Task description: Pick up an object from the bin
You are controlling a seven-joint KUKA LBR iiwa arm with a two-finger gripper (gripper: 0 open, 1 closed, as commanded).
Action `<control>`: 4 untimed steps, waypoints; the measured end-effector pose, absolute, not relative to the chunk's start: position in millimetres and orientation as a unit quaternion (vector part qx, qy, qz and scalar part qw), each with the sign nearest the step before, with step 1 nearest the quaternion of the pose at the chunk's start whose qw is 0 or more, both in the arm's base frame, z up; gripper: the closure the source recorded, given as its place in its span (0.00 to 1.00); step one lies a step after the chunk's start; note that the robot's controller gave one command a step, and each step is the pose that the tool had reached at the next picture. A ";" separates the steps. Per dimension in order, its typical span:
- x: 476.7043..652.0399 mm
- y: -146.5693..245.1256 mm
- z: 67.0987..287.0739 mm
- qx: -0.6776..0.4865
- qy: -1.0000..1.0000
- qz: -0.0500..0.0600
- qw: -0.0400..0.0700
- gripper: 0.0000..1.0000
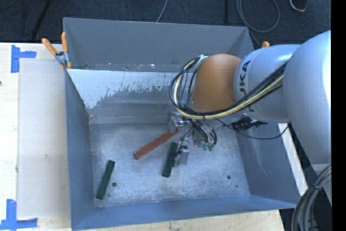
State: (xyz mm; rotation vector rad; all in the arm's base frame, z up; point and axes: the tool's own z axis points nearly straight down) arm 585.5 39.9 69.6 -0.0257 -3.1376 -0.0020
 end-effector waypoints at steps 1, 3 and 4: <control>587.6 38.8 75.4 -0.009 -1.000 0.000 -0.002 1.00; 592.5 51.5 72.7 -0.288 -0.958 0.000 -0.002 1.00; 564.2 68.4 83.8 -0.152 -0.988 0.000 0.001 1.00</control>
Offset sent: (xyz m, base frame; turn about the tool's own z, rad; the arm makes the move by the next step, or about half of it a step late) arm 0.0000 0.0000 0.0000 0.0000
